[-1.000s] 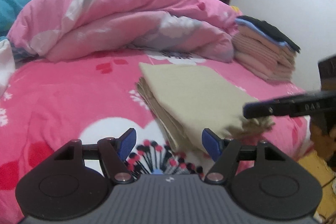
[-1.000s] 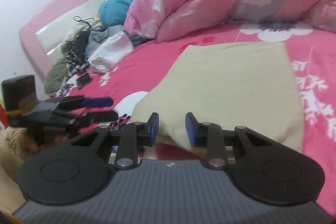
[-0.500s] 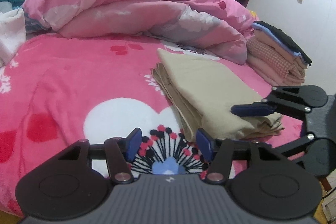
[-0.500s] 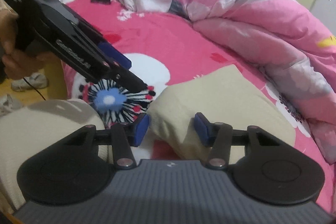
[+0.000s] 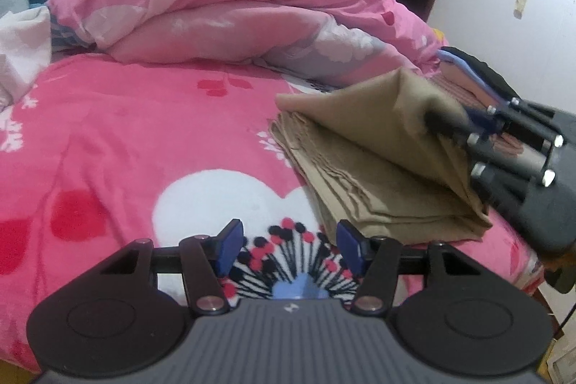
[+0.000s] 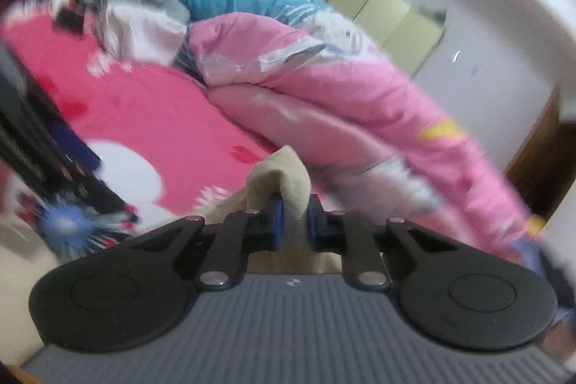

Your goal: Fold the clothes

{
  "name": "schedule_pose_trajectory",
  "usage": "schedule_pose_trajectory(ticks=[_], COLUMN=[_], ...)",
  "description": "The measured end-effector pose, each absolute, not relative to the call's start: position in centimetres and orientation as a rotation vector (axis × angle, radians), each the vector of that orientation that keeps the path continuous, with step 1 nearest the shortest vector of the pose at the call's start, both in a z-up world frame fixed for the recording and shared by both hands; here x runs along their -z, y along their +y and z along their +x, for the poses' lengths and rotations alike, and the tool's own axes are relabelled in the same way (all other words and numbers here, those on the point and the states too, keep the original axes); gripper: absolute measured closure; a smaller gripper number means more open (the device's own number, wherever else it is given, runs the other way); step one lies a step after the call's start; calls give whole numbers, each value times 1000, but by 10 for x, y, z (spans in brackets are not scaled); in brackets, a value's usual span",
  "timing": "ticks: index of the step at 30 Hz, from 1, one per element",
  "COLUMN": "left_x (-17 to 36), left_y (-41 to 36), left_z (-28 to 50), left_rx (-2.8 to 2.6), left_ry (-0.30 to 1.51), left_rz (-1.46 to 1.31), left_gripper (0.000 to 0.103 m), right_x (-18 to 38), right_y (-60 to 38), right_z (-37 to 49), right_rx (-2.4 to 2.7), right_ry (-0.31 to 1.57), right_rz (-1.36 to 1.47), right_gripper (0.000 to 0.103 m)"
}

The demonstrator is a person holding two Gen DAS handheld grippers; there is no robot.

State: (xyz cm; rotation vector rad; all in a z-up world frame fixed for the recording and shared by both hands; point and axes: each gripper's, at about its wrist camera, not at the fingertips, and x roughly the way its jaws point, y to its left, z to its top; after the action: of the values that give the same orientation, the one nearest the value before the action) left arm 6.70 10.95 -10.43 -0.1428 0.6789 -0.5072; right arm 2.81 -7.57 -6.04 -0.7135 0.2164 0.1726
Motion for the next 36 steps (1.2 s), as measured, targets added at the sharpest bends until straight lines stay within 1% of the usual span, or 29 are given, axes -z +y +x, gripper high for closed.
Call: schedule_pose_trajectory(ticks=[4,5,7,10,11,12,13,19,22,25,29,31,33,35,36], left_x=[104,104,104,103,102,100,98,82,89,96,101,101,101,102,102], left_y=[114,113,113,111,111,109,107,82,71,60,51,48,45,43,42], left_z=[69,70,71,73,74,76,77,92,94,96,93,91,89,88,87], left_rx=[485,484,484,483,484,488,494,563,565,566,556,547,541,535,532], left_ry=[683,685,687,691,691,687,678,616,634,651,655,652,650,648,647], left_rz=[-150,-150,-151,-152,-156,-168,-184,-237,-202,-167,-114,-94,-76,-58,-50], left_gripper=[45,45,45,45,45,45,45,42,42,41,41,41,41,40,40], right_x=[112,122,125,125,125,125,123,116,107,85,50,47,63,98,104], right_y=[-46,-40,-37,-38,-40,-41,-42,-48,-61,-96,-180,-215,-239,-246,-248], right_z=[23,17,14,14,12,10,9,5,2,-7,0,10,22,32,28], right_rx=[-291,-279,-266,-281,-291,-302,-318,-341,-367,-379,-367,-324,-322,-342,-348], right_ry=[310,283,267,270,267,265,272,277,294,342,399,416,471,561,537], right_rz=[-961,-1033,-1081,-1104,-1109,-1112,-1088,-993,-903,-721,-292,-107,3,27,42], right_gripper=[90,90,89,83,79,72,69,65,62,62,64,72,79,79,79])
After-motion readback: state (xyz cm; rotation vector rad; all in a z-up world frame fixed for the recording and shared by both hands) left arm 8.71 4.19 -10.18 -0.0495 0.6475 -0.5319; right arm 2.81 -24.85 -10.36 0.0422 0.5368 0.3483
